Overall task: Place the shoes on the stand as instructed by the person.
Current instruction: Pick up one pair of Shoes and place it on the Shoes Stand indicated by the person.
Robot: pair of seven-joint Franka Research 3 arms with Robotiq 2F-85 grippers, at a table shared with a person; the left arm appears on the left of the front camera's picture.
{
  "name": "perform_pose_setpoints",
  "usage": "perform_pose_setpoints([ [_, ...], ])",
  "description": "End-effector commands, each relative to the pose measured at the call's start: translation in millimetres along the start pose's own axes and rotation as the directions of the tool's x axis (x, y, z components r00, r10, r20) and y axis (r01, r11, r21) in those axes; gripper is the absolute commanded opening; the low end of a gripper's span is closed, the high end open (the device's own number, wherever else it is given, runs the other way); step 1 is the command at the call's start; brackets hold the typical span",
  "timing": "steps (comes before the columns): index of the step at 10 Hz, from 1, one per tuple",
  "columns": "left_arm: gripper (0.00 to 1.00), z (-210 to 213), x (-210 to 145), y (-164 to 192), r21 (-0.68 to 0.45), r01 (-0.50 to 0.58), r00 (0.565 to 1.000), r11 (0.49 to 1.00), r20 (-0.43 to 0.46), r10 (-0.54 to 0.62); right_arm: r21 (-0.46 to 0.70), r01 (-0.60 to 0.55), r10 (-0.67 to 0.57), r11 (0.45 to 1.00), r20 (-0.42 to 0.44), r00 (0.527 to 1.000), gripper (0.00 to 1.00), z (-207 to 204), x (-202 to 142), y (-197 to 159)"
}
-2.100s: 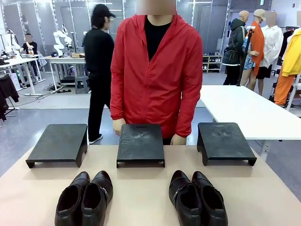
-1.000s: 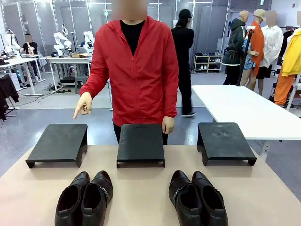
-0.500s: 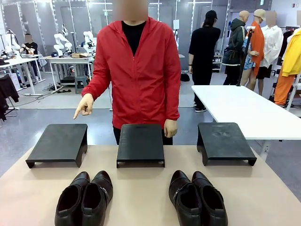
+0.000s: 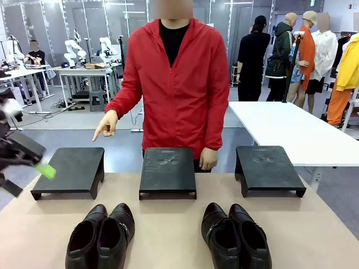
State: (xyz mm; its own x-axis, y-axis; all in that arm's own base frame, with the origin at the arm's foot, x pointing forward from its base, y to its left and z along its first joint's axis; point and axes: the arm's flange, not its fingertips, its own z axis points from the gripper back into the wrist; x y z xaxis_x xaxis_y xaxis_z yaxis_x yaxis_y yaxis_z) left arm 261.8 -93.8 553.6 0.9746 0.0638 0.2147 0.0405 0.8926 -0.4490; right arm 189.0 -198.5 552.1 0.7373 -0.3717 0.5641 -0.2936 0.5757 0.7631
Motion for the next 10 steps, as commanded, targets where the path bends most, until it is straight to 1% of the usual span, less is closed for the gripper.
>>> perform_pose_setpoints([
  [1, 1.00, -24, 14, -9, 0.185, -0.039, 0.999, 0.982, -0.026, 0.044, 0.014, -0.021, 0.021, 1.000, 0.005, 1.000, 1.00, 0, 1, 0],
  [2, 1.00, -44, 15, -19, 0.254, -0.044, 0.999, 0.966, -0.004, 0.047, 0.014, -0.021, 0.021, 1.000, 0.005, 1.000, 1.00, 0, 1, 0],
  [3, 1.00, -65, 15, -25, 0.298, -0.041, 0.999, 0.954, 0.014, 0.039, 0.014, -0.021, 0.021, 1.000, 0.005, 1.000, 1.00, 0, 1, 0],
  [4, 1.00, -84, 15, -26, 0.350, -0.033, 0.999, 0.936, 0.016, 0.029, 0.014, -0.021, 0.021, 1.000, 0.005, 1.000, 1.00, 0, 1, 0],
  [7, 1.00, -136, 12, -22, 0.410, -0.047, 0.999, 0.911, 0.034, 0.036, 0.014, -0.021, 0.021, 1.000, 0.005, 1.000, 1.00, 0, 1, 0],
  [10, 1.00, -174, 7, -12, 0.432, -0.069, 0.998, 0.899, 0.036, 0.059, 0.014, -0.021, 0.021, 1.000, 0.005, 1.000, 1.00, 0, 1, 0],
])
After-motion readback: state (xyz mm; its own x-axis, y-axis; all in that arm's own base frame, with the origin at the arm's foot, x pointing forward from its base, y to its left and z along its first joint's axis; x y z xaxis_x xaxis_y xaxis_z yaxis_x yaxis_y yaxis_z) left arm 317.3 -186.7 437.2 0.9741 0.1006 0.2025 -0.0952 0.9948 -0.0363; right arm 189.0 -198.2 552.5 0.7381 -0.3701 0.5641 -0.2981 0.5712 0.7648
